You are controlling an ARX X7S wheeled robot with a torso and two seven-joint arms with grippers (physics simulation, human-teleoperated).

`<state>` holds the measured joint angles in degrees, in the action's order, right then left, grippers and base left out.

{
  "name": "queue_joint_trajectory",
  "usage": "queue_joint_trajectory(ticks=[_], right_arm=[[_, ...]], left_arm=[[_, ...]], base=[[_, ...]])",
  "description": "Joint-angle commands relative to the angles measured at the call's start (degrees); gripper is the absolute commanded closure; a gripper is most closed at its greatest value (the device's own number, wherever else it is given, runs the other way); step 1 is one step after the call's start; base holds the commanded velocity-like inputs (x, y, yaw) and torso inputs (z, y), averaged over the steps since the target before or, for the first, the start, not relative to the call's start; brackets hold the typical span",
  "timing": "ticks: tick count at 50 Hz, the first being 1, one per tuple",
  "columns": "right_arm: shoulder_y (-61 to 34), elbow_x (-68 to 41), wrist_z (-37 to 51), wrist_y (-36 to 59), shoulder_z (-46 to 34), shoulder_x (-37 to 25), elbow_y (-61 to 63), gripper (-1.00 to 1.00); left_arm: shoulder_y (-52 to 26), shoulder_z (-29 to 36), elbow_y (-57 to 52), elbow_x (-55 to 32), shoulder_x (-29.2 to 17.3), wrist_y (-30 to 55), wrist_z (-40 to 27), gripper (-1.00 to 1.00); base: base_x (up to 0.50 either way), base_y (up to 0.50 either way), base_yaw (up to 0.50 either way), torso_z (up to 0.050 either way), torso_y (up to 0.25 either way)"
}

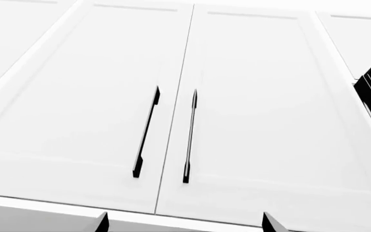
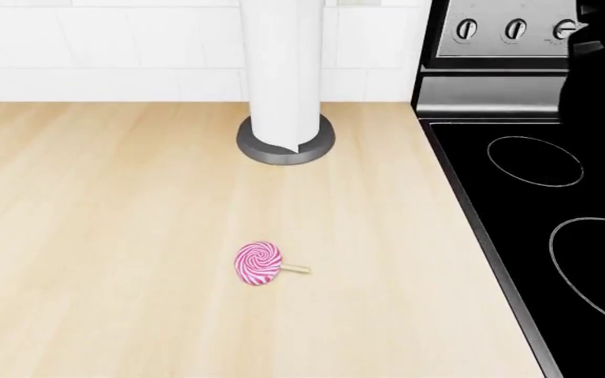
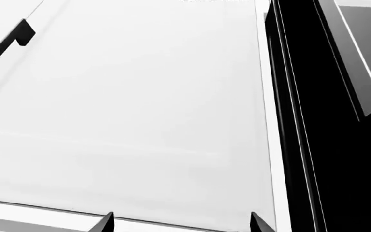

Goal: Close the microwave door

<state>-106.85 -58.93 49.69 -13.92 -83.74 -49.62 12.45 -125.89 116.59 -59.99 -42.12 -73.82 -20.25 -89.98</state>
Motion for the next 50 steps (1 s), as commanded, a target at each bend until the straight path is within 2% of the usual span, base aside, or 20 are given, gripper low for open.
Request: queue_joint_trajectory(ticks=[1,13,23,50], right_arm=[[-2.12,-1.36,-2.99,1.34,1.03,2.28,-4.25,-1.00],[-3.36,-2.26,-5.06,2.40,1.84,3.66,-7.75,-1.00],[-4.04,-2.48,-6.29,2.87,2.41,3.99,-9.24,-1.00],[-6.43,-3.98,-11.62,4.93,3.96,6.98,-17.62,-1.00]], left_arm=[[1.54,-1.01,0.00,0.52,0.00,0.08,0.00,-1.00],[1.46,-1.06,0.00,0.41,0.19,0.08,0.00,-1.00],[4.73,-3.43,0.00,1.45,0.30,0.66,0.00,-1.00],[3.53,-2.65,0.00,0.80,0.25,0.51,0.00,-1.00]], base=[[0.00,0.00,0.00,0.000,0.000],[0.00,0.00,0.00,0.000,0.000],[0.00,0.00,0.00,0.000,0.000],[0.00,0.00,0.00,0.000,0.000]])
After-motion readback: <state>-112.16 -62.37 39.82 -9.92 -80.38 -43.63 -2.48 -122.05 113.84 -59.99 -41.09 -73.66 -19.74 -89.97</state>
